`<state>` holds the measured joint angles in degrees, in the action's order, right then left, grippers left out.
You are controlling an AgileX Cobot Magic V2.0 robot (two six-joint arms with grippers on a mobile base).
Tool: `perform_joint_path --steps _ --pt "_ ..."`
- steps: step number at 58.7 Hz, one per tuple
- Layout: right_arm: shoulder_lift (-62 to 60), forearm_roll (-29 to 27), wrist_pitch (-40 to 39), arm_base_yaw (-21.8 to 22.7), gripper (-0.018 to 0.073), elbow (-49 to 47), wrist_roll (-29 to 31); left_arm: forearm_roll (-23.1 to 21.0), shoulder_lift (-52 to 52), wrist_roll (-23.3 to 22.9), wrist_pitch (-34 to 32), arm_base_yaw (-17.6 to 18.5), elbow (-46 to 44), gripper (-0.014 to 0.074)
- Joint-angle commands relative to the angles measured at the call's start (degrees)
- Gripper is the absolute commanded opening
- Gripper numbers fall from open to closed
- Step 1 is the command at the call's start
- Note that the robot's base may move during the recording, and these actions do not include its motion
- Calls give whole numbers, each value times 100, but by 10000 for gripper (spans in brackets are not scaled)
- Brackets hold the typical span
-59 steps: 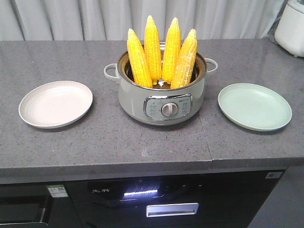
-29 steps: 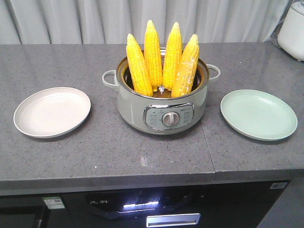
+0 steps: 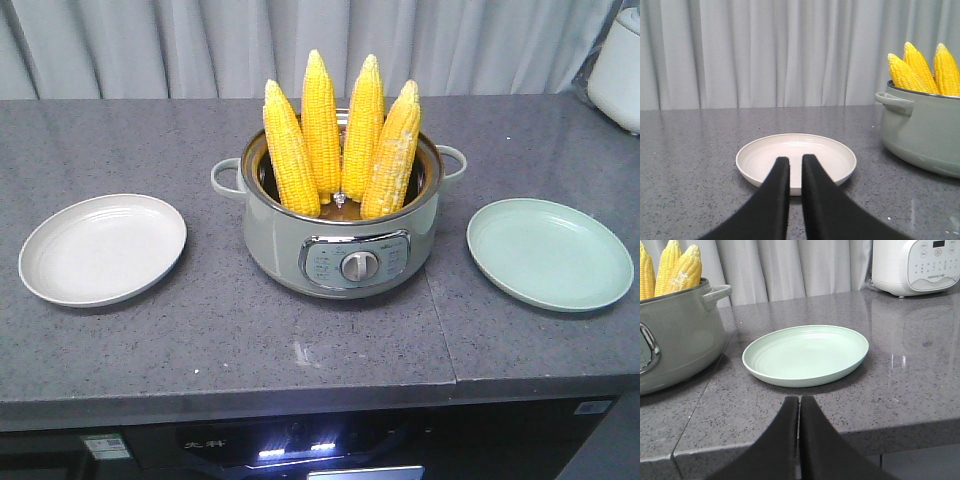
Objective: Distribute corn equally
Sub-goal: 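Approach closer and align the base in front of the steamer pot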
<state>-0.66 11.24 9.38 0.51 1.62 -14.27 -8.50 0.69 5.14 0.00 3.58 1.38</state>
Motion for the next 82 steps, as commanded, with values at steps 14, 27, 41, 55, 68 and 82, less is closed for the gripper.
perform_joint_path --steps 14,27,41,55,68,82 --pt "-41 45 -408 4 -2 104 63 -10 76 -54 -367 -14 -127 55" --pt "-41 45 -408 4 -2 104 63 -10 76 -54 -367 -14 -127 55" --pt "-41 45 -408 4 -2 104 63 -10 76 -54 -367 -14 -127 55" --pt "-41 45 -408 4 -2 104 63 -10 76 -54 -367 -14 -127 55" --pt "-41 45 -398 4 -2 104 63 -10 76 -54 -367 -14 -127 55" --pt "-41 45 -398 4 -2 104 63 -10 76 -54 -367 -14 -127 55"
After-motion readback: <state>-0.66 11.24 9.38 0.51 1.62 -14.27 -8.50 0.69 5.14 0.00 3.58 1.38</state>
